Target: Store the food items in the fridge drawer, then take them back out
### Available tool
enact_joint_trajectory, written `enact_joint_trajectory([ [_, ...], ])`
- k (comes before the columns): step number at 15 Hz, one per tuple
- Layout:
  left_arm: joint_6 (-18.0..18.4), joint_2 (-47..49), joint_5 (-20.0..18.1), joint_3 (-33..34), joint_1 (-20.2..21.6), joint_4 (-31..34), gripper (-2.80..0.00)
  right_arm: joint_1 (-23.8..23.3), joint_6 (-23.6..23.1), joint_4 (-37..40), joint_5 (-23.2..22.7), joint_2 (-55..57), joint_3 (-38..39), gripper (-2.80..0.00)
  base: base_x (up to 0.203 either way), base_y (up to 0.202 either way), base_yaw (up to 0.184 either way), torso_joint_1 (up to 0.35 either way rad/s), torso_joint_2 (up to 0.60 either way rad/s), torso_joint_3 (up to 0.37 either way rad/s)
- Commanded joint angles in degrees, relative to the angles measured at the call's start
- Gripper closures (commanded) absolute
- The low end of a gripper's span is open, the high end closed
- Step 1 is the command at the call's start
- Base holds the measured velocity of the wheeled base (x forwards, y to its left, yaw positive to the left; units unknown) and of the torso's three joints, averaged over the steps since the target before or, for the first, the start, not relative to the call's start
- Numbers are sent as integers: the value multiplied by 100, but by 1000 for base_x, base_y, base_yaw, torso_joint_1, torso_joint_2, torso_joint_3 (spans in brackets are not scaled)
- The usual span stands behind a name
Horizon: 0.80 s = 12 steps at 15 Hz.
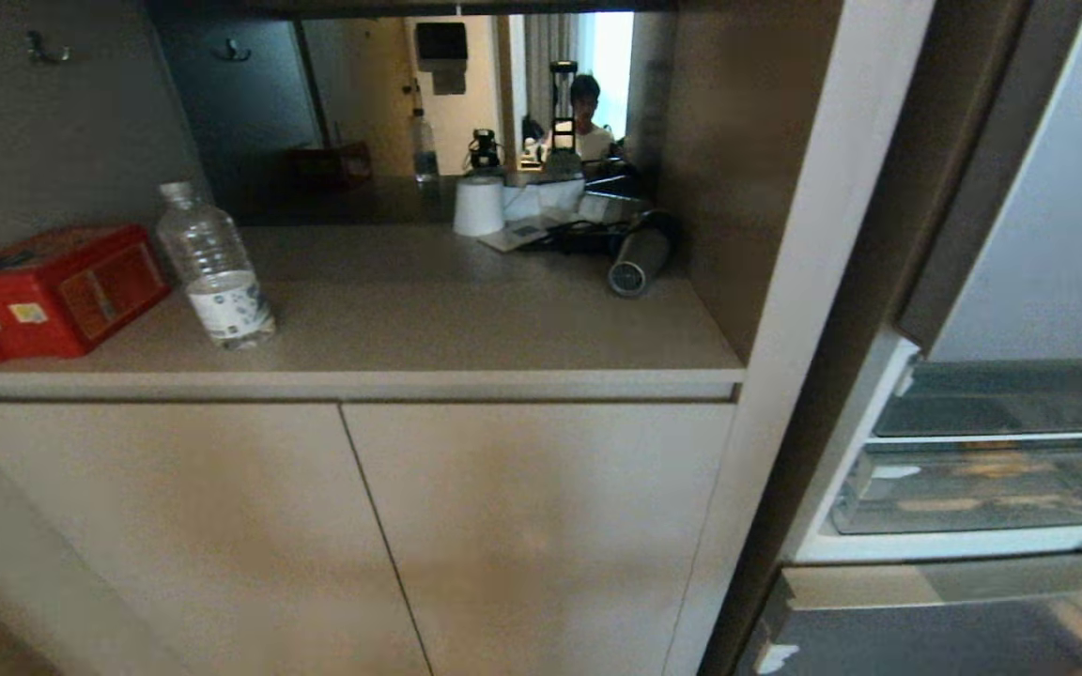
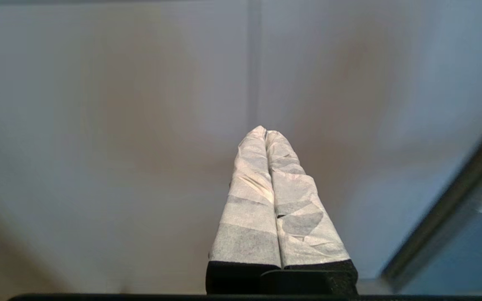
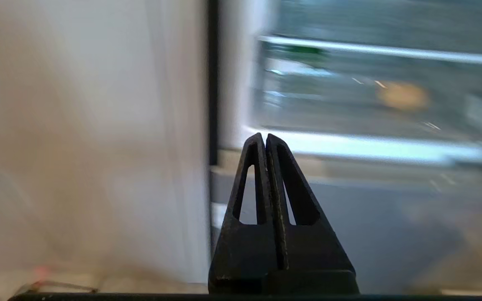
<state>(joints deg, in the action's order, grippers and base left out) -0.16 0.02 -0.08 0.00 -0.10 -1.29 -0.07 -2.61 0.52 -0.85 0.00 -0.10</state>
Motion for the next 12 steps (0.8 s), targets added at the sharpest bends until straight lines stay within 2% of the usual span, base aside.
enact_joint_trajectory([
  [1,-2,-2,-1,62,1,-3,0,-1,-12,0,-9,9,1,0,-3,8,-175,-3,-6,3],
  [12,-2,-2,-1,62,1,-3,0,-1,24,0,6,9,1,0,-2,8,-174,2,0,2],
])
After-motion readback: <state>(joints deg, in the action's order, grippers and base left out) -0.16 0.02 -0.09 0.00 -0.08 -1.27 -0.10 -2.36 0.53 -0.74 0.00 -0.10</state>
